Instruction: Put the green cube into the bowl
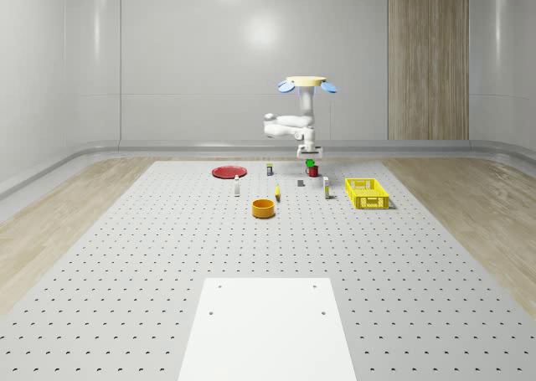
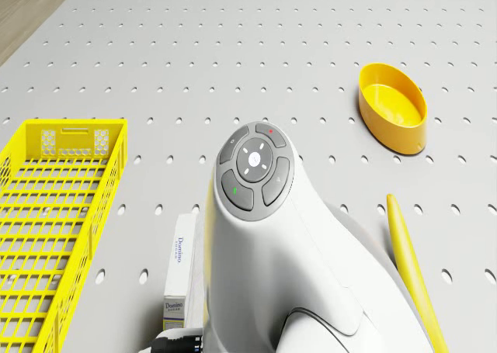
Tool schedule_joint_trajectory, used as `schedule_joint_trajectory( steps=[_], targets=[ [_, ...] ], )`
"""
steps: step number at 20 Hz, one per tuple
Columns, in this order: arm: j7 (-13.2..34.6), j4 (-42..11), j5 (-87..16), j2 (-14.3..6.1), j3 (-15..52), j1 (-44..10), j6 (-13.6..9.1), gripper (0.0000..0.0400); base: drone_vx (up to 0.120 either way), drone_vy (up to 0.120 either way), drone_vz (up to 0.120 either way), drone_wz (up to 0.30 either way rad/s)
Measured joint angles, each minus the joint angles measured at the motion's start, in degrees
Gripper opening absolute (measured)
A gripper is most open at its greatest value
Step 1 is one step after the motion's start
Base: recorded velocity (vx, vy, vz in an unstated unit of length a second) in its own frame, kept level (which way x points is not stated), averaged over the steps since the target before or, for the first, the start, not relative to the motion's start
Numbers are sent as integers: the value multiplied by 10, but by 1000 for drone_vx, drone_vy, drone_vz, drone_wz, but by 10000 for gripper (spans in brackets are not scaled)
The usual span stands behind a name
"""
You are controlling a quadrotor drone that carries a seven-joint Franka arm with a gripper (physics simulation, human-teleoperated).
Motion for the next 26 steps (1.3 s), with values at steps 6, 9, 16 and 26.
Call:
schedule_joint_trajectory(
  steps=[6,9,16,26],
  targets=[
    [1,0,2,-4,1,-1,4,250,120,-120,0,0],
    [1,0,3,-6,1,-1,6,250,120,-120,0,0],
    [2,0,4,-10,2,-2,10,250,120,-120,0,0],
    [3,1,6,-16,2,-4,15,250,120,-120,0,0]
  ],
)
